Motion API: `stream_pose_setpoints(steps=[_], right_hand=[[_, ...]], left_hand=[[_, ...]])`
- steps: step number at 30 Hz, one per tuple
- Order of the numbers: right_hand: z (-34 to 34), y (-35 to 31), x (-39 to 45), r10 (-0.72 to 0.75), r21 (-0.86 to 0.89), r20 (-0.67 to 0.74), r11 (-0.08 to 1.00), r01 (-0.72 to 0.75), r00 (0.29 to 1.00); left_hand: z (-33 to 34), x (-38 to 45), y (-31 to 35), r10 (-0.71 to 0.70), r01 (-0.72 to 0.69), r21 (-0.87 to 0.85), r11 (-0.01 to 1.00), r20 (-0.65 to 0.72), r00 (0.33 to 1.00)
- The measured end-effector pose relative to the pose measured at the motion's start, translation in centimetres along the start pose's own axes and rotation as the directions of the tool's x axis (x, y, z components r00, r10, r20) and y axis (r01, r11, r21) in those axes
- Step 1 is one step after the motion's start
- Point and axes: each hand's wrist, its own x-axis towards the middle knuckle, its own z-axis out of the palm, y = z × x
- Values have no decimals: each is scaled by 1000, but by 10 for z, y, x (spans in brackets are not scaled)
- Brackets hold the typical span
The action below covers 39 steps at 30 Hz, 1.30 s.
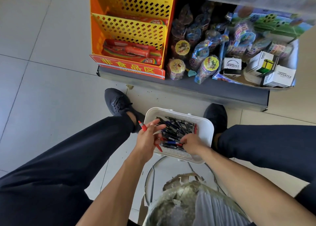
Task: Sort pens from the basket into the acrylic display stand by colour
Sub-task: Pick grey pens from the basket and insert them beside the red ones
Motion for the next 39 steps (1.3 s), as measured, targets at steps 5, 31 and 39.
stream_pose_setpoints(steps=[5, 31, 39], right_hand=[[12, 3, 6, -68, -72, 59, 995, 72, 996], [7, -5, 9, -16, 307, 124, 951, -23, 992], [-19, -3, -21, -185, 725, 298, 682, -96, 936]], left_hand=[[-4, 5, -1, -32, 32, 20, 999, -19, 999], [-3, 15, -14, -24, 49, 180, 982, -136, 990], [-1, 2, -15, 52, -33, 286, 958, -58, 997]])
